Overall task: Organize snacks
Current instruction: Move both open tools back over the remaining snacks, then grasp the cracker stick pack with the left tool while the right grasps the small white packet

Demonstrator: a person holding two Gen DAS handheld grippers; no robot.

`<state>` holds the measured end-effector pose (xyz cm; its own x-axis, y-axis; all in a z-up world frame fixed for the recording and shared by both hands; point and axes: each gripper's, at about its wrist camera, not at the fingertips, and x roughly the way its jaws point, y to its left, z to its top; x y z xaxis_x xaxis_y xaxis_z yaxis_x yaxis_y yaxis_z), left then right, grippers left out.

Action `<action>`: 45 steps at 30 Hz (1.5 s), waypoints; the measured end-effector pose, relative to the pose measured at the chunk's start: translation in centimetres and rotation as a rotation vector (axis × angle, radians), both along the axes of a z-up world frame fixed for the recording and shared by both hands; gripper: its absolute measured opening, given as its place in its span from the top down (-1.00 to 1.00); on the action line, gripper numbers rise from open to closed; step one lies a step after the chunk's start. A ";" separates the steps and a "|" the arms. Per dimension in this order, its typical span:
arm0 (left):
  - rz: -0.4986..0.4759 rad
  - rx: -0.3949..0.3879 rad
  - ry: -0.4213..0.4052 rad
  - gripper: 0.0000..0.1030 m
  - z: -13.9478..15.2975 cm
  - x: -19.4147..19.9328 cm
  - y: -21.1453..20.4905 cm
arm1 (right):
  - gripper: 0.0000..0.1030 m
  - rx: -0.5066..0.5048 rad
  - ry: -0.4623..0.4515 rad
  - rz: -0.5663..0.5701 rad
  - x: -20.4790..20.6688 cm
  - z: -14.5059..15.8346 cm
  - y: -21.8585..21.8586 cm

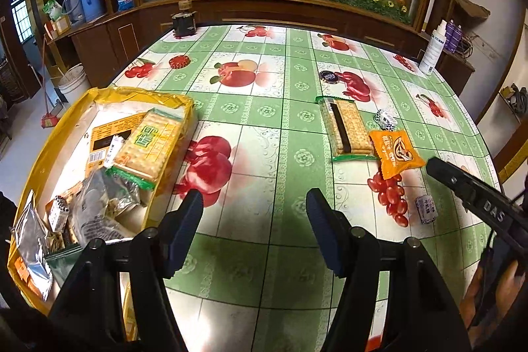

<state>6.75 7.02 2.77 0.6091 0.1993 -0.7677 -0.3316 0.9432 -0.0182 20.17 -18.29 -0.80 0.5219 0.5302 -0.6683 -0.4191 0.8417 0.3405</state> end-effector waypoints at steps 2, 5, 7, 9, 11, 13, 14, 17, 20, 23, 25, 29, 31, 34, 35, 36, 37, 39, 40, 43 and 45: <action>-0.006 0.000 0.002 -0.24 -0.1 0.7 -0.2 | 0.11 -0.016 -0.008 0.004 1.1 -0.1 0.5; -0.019 -0.025 0.004 -0.24 -0.3 2.3 -0.5 | 0.11 -0.042 -0.015 0.019 3.1 -0.4 1.2; -0.030 -0.041 0.007 -0.24 -0.4 3.4 -0.7 | 0.11 -0.060 -0.020 0.024 4.4 -0.8 1.8; -0.035 -0.054 0.007 -0.24 -0.4 4.4 -0.9 | 0.12 -0.078 -0.015 0.028 5.9 -1.2 2.4; -0.037 -0.064 0.007 -0.24 -0.5 5.2 -1.0 | 0.14 -0.091 -0.010 0.038 7.2 -1.6 2.9; -0.036 -0.072 0.008 -0.24 -0.6 6.0 -0.9 | 0.18 -0.104 -0.003 0.057 8.3 -2.1 3.6; -0.035 -0.074 0.009 -0.24 -0.6 6.3 -0.9 | 0.19 -0.117 0.000 0.069 8.8 -2.4 4.1; -0.037 -0.088 0.015 -0.24 -0.9 7.4 -0.8 | 0.29 -0.138 0.009 0.099 9.8 -3.0 5.3; -0.042 -0.102 0.024 -0.24 -1.4 8.5 -0.9 | 0.41 -0.174 0.005 0.110 10.7 -3.7 6.4; -0.047 -0.117 0.033 -0.24 -1.7 9.9 -1.1 | 0.72 -0.201 -0.011 0.113 10.9 -3.7 6.7; -0.056 -0.135 0.041 -0.24 -2.0 10.7 -1.5 | 0.72 -0.186 0.003 0.118 10.6 -3.7 6.1; -0.083 -0.151 0.040 -0.24 -2.2 12.2 -2.8 | 0.72 -0.190 -0.003 0.128 8.7 -3.7 4.7; -0.095 -0.145 0.038 -0.24 -2.3 13.0 -3.5 | 0.72 -0.165 0.003 0.118 7.7 -3.4 3.5; -0.116 -0.129 0.050 -0.24 -2.6 14.4 -4.5 | 0.72 -0.119 -0.001 0.093 5.9 -2.5 1.4; -0.119 -0.116 0.060 -0.24 -2.9 14.8 -4.9 | 0.72 -0.103 -0.001 0.085 5.4 -2.1 0.8; -0.118 -0.108 0.070 -0.23 -3.3 15.2 -5.1 | 0.72 -0.084 -0.002 0.078 4.8 -1.7 0.1; -0.120 -0.104 0.082 -0.23 -3.7 15.5 -5.3 | 0.72 -0.070 -0.003 0.074 4.3 -1.3 -0.4; -0.126 -0.084 0.110 -0.23 -4.7 15.9 -5.8 | 0.72 -0.042 -0.007 0.063 3.3 -0.5 -1.3; -0.126 -0.058 0.116 -0.21 -5.0 15.9 -6.1 | 0.72 -0.032 -0.011 0.062 2.7 -0.2 -1.6; -0.139 0.000 0.100 0.12 -5.0 15.2 -6.6 | 0.73 -0.002 -0.026 0.058 1.3 0.9 -2.2; -0.138 0.005 0.106 0.13 -4.9 14.7 -6.6 | 0.73 0.011 -0.039 0.055 0.3 1.6 -2.4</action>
